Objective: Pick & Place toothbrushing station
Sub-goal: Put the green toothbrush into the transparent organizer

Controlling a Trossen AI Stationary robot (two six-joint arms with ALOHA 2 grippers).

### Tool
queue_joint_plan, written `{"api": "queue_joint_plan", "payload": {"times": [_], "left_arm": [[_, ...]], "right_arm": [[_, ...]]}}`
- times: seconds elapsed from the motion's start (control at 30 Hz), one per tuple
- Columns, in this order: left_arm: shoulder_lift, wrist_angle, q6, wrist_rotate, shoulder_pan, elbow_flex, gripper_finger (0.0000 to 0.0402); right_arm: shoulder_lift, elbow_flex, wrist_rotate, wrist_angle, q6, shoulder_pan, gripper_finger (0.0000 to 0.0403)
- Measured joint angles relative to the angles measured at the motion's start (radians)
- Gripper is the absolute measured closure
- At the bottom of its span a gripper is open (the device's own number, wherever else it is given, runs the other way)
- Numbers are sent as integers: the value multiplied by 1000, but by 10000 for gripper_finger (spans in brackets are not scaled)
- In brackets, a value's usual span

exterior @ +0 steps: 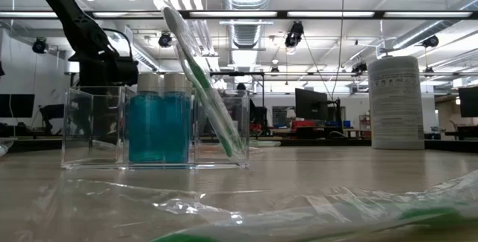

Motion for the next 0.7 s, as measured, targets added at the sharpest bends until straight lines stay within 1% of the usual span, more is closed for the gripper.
{"api": "queue_joint_plan", "payload": {"times": [0.17,0.27,0.33,0.53,0.7], "left_arm": [[0,-9,13,3,0,0,369],[0,-5,58,22,-1,0,389],[0,-1,77,25,-3,0,390],[-6,13,93,38,-3,0,370],[-22,35,130,46,-6,-1,387]], "right_arm": [[0,0,0,0,0,0,321],[0,0,0,0,0,0,321],[0,0,0,0,0,0,321],[0,0,0,0,0,-1,321],[0,0,0,0,0,-1,321]]}}
